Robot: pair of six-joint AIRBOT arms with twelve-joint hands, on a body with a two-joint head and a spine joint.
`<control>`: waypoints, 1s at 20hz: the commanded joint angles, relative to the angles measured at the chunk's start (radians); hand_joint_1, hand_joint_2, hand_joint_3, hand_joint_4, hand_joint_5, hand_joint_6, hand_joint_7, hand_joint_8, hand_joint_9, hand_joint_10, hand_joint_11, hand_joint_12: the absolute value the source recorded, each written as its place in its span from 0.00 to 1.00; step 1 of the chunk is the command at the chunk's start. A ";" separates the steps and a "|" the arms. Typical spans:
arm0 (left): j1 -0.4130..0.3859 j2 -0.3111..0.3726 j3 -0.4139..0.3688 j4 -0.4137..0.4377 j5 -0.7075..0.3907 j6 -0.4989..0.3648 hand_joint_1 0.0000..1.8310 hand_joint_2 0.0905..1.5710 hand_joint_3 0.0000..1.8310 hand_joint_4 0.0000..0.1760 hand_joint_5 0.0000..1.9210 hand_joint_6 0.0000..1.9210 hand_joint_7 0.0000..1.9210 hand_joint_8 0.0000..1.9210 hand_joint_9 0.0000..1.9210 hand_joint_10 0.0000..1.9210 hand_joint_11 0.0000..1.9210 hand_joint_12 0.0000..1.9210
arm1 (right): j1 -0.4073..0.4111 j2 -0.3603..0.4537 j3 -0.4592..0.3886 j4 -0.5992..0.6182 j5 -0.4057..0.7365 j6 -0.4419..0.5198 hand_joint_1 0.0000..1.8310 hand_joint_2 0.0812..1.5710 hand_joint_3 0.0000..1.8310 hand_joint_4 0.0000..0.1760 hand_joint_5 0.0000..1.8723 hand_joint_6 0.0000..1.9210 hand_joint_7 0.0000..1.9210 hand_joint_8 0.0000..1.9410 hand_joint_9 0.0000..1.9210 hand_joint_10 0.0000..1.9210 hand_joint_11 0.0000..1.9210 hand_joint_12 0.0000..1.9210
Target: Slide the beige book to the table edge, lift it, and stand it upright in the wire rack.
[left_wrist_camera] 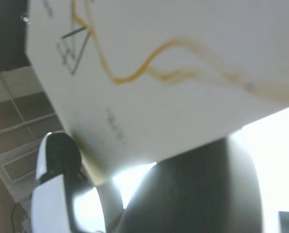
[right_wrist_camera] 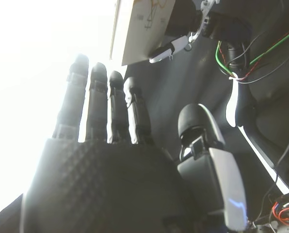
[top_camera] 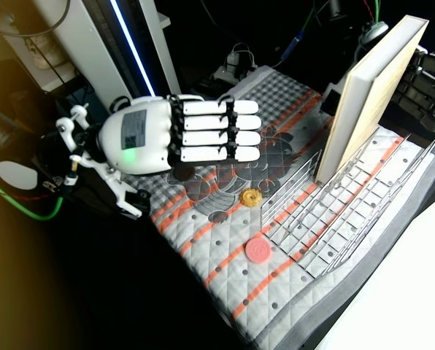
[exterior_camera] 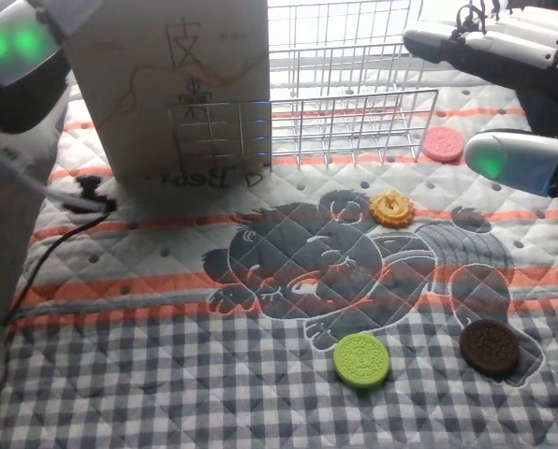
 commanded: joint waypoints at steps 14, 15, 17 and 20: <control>0.138 0.111 -0.180 0.050 -0.184 0.026 0.31 0.55 0.00 1.00 0.00 0.00 0.00 0.00 0.00 0.00 0.00 0.00 | -0.003 0.101 -0.058 0.061 0.123 -0.043 0.00 0.86 0.01 0.00 0.09 0.00 0.10 0.00 0.09 0.00 0.04 0.02; 0.123 0.102 -0.179 0.056 -0.176 0.039 0.31 0.54 0.00 1.00 0.00 0.00 0.00 0.00 0.00 0.00 0.00 0.00 | -0.003 0.099 -0.058 0.063 0.123 -0.044 0.00 0.86 0.01 0.00 0.08 0.00 0.09 0.00 0.09 0.00 0.04 0.02; 0.087 0.078 -0.159 0.067 -0.149 0.047 0.29 0.55 0.00 1.00 0.00 0.00 0.00 0.00 0.00 0.00 0.00 0.00 | -0.003 0.094 -0.056 0.065 0.123 -0.045 0.00 0.86 0.00 0.07 0.08 0.00 0.09 0.00 0.09 0.00 0.04 0.02; 0.038 0.041 -0.124 0.082 -0.110 0.047 0.29 0.52 0.00 1.00 0.00 0.00 0.00 0.00 0.00 0.00 0.00 0.00 | -0.003 0.089 -0.051 0.065 0.123 -0.045 0.00 0.85 0.00 0.04 0.09 0.00 0.10 0.00 0.09 0.00 0.03 0.01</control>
